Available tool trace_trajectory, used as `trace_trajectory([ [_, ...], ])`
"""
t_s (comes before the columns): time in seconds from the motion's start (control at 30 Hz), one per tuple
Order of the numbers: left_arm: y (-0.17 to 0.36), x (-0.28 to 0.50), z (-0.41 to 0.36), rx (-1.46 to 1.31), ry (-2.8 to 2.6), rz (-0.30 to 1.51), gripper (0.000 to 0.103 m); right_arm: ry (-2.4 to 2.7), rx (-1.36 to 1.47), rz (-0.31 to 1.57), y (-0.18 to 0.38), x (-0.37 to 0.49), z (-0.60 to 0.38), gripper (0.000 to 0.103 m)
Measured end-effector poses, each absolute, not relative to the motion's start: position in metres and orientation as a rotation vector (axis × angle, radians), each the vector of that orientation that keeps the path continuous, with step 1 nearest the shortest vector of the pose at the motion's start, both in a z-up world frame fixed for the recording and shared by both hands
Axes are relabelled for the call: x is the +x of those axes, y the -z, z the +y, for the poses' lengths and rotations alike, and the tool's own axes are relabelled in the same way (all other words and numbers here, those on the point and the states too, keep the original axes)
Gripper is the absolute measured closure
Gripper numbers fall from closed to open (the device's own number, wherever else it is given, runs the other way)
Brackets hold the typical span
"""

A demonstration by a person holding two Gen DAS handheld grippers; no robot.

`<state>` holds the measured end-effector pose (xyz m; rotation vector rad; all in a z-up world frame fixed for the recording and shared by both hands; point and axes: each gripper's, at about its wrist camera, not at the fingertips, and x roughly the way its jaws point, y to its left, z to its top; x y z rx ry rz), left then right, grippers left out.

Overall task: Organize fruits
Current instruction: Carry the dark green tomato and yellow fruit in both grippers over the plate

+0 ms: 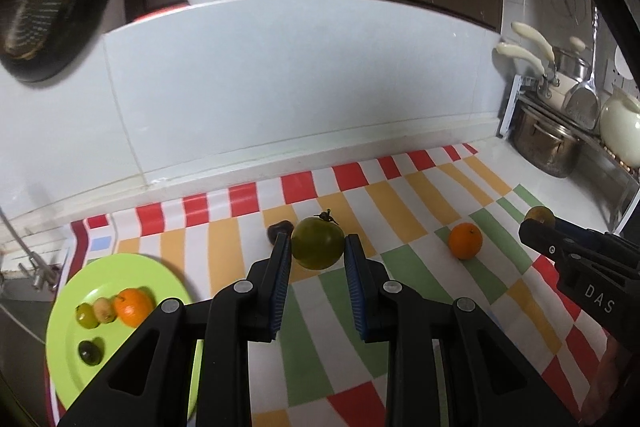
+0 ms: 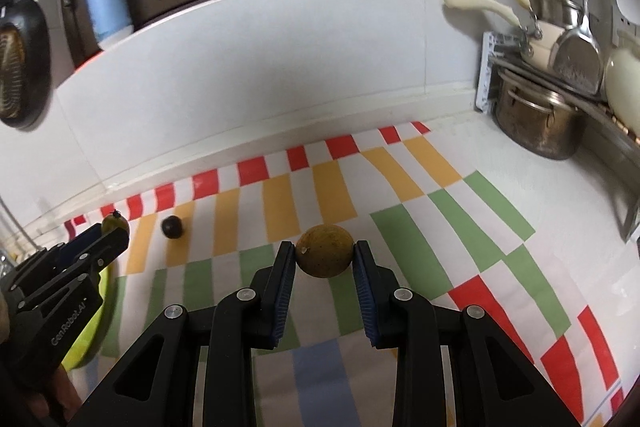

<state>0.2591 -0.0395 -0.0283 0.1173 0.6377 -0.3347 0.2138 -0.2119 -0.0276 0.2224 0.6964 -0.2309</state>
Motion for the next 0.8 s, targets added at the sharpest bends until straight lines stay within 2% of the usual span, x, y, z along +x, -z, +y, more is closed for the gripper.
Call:
trace_trajectory([
  [0.8, -0.014, 0.187, 0.026, 0.049, 0.208, 0.557, 0.076, 0.081, 0.134, 0.601, -0.022, 0.174, -0.152, 0.072],
])
